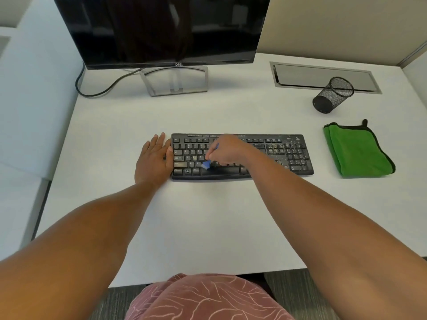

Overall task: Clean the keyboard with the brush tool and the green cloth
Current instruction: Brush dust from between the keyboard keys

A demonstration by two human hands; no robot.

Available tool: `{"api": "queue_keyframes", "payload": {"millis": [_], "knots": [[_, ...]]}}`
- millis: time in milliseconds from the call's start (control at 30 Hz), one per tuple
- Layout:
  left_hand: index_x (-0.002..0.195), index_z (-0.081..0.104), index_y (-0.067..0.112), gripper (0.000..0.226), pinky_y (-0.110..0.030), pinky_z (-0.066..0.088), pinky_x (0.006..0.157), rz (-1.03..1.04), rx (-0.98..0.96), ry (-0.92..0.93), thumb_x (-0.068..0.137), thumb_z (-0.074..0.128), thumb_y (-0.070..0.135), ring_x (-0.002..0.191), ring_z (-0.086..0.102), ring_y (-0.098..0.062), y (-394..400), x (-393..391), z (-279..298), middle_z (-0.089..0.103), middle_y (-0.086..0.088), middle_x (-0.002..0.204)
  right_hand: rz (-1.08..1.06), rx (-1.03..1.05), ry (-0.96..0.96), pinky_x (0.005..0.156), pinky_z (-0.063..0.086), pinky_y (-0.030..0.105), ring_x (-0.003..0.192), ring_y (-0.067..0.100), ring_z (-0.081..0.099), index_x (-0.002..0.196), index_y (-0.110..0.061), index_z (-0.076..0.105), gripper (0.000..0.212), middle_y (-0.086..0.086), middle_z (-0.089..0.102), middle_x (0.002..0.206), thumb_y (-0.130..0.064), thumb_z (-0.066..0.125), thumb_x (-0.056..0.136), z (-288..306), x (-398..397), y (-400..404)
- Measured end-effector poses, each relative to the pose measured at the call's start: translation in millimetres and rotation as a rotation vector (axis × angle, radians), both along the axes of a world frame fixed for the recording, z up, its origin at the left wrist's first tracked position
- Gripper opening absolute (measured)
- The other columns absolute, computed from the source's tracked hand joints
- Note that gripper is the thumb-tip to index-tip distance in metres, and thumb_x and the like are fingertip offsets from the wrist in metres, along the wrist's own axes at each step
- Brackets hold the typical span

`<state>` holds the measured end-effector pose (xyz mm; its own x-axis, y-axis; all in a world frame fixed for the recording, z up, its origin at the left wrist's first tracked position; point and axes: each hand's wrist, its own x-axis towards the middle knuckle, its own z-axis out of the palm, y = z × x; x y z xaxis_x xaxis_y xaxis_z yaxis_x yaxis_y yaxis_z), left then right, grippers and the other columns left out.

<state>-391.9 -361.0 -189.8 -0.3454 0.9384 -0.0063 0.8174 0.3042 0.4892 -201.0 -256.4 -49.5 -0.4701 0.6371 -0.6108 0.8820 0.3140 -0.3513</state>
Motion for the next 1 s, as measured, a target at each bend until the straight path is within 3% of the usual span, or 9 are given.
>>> {"api": "queue_keyframes", "payload": {"millis": [100, 167, 267, 367, 500, 667, 767, 867, 1000], "knots": [[0.154, 0.041, 0.025, 0.052, -0.034, 0.009, 0.126, -0.010, -0.007, 0.001, 0.107, 0.023, 0.036, 0.154, 0.016, -0.014, -0.3, -1.7, -1.2, 0.029, 0.002, 0.164, -0.130, 0.128, 0.094, 0.078, 0.055, 0.032, 0.079, 0.017, 0.061, 0.103, -0.005, 0.074, 0.024, 0.008, 0.071, 0.100, -0.013, 0.055, 0.090, 1.9, 11.1, 16.3], [0.154, 0.040, 0.025, 0.057, -0.034, 0.008, 0.126, -0.018, -0.015, -0.010, 0.104, 0.018, 0.040, 0.154, 0.015, -0.014, 0.3, -2.4, -1.3, 0.028, 0.002, 0.165, -0.154, 0.210, 0.032, 0.080, 0.058, 0.036, 0.087, 0.022, 0.066, 0.099, -0.009, 0.074, 0.027, 0.005, 0.071, 0.104, -0.013, 0.051, 0.086, -1.2, 19.4, 21.9], [0.155, 0.039, 0.025, 0.061, -0.032, 0.004, 0.126, -0.018, -0.035, -0.030, 0.102, 0.015, 0.043, 0.155, 0.013, -0.015, 1.4, -2.7, -1.6, 0.027, 0.002, 0.165, -0.024, 0.079, -0.058, 0.076, 0.057, 0.033, 0.084, 0.021, 0.066, 0.099, -0.007, 0.074, 0.023, 0.005, 0.072, 0.096, -0.013, 0.055, 0.087, 2.6, 29.8, 21.7], [0.156, 0.037, 0.024, 0.060, -0.034, 0.002, 0.126, -0.010, -0.057, -0.043, 0.103, 0.016, 0.043, 0.155, 0.011, -0.015, 2.5, -1.5, -0.2, 0.025, 0.001, 0.166, -0.024, -0.066, 0.024, 0.063, 0.045, 0.025, 0.071, 0.014, 0.056, 0.102, -0.013, 0.073, 0.020, 0.004, 0.069, 0.082, -0.015, 0.055, 0.094, 11.4, 42.4, 24.2], [0.157, 0.035, 0.020, 0.051, -0.035, 0.001, 0.126, 0.051, -0.103, -0.035, 0.109, 0.023, 0.032, 0.156, 0.010, -0.020, 2.4, 7.5, 6.1, 0.025, -0.001, 0.166, -0.045, 0.134, 0.017, 0.071, 0.050, 0.029, 0.080, 0.021, 0.057, 0.106, 0.003, 0.070, 0.031, 0.017, 0.069, 0.111, -0.009, 0.048, 0.089, 5.1, 58.8, 42.6], [0.153, 0.039, 0.011, 0.048, -0.038, 0.004, 0.127, 0.170, -0.016, 0.011, 0.110, 0.024, 0.028, 0.154, 0.015, -0.025, -7.1, 41.8, 20.2, 0.030, -0.009, 0.164, 0.095, 0.130, -0.039, 0.083, 0.058, 0.037, 0.095, 0.025, 0.067, 0.101, -0.006, 0.074, 0.026, 0.006, 0.072, 0.105, -0.013, 0.054, 0.087, 2.3, 83.6, 47.3], [0.154, 0.038, 0.015, 0.048, -0.038, 0.008, 0.127, 0.206, 0.012, 0.010, 0.110, 0.025, 0.030, 0.155, 0.015, -0.023, -15.4, 62.3, 24.3, 0.029, -0.004, 0.164, 0.069, -0.034, 0.055, 0.082, 0.051, 0.030, 0.082, 0.019, 0.065, 0.102, -0.010, 0.074, 0.020, 0.002, 0.069, 0.087, -0.015, 0.057, 0.091, 9.8, 96.5, 45.1], [0.154, 0.038, 0.017, 0.048, -0.037, 0.013, 0.126, 0.229, 0.028, 0.004, 0.110, 0.027, 0.031, 0.154, 0.014, -0.018, -22.7, 87.6, 28.3, 0.027, 0.002, 0.165, 0.028, 0.080, 0.095, 0.079, 0.052, 0.033, 0.084, 0.022, 0.062, 0.104, -0.002, 0.073, 0.026, 0.013, 0.071, 0.102, -0.009, 0.052, 0.089, 6.7, 106.2, 57.3], [0.155, 0.037, 0.016, 0.049, -0.032, 0.016, 0.124, 0.179, 0.054, 0.001, 0.110, 0.032, 0.031, 0.153, 0.012, -0.009, -27.4, 131.0, 28.5, 0.025, 0.003, 0.165, 0.091, 0.199, 0.010, 0.085, 0.057, 0.038, 0.096, 0.025, 0.065, 0.103, -0.007, 0.073, 0.029, 0.006, 0.070, 0.110, -0.010, 0.051, 0.085, -0.3, 122.6, 64.1]]}}
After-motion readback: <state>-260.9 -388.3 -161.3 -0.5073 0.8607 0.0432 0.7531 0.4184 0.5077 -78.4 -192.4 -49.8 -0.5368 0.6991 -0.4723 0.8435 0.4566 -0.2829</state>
